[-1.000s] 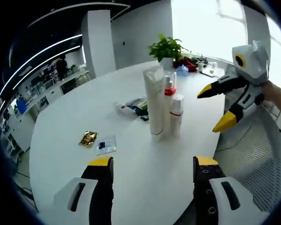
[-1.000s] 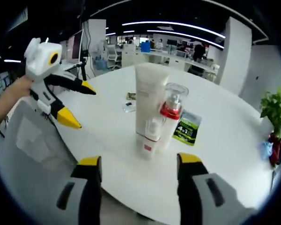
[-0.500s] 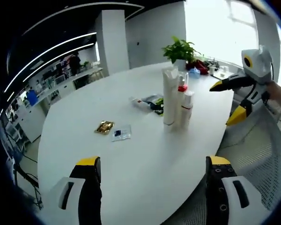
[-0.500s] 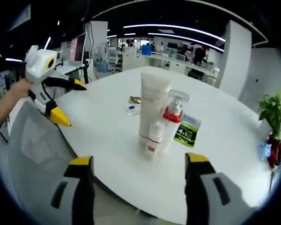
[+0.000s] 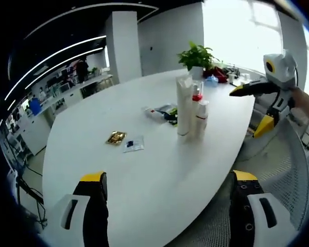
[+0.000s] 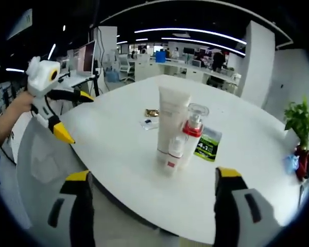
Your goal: Arrange the skincare products in the storage area until every visible bottle or jar stands upright without overlapping.
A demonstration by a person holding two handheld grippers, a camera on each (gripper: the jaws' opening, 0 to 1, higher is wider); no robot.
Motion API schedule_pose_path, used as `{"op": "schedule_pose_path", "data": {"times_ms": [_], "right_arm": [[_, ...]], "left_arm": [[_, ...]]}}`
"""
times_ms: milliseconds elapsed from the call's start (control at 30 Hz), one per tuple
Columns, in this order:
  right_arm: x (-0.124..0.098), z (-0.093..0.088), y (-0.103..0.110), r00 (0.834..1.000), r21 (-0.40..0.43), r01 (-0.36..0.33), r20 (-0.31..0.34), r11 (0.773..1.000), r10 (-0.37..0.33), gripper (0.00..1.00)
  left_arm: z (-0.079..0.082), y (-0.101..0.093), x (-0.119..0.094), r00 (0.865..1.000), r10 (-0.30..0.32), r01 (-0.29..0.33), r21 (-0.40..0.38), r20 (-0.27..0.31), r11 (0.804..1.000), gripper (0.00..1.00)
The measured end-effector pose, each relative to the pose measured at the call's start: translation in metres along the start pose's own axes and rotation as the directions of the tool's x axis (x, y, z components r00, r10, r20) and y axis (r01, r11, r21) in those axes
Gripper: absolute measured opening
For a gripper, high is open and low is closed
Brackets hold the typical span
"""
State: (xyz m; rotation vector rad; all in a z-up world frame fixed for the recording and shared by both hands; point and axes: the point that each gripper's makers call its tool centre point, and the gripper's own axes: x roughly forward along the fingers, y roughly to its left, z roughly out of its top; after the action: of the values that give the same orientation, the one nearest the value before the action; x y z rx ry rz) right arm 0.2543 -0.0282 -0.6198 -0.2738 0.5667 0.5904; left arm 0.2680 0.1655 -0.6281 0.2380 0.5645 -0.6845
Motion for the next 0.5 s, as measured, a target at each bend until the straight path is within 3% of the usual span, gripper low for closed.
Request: {"op": "schedule_pose_path", "data": {"times_ms": [233, 500], "right_arm": [[0.000, -0.003, 0.003, 1.000, -0.009, -0.027, -0.016, 1.000, 0.027, 1.00], [0.000, -0.007, -0.005, 0.998, 0.001, -0.051, -0.045, 0.999, 0.051, 1.00]], "left_arm": [[-0.013, -0.003, -0.001, 0.999, -0.002, 0.003, 0.029, -0.039, 1.000, 0.97], [-0.006, 0.000, -0.003, 1.000, 0.004, -0.004, 0.024, -0.018, 1.000, 0.97]]}}
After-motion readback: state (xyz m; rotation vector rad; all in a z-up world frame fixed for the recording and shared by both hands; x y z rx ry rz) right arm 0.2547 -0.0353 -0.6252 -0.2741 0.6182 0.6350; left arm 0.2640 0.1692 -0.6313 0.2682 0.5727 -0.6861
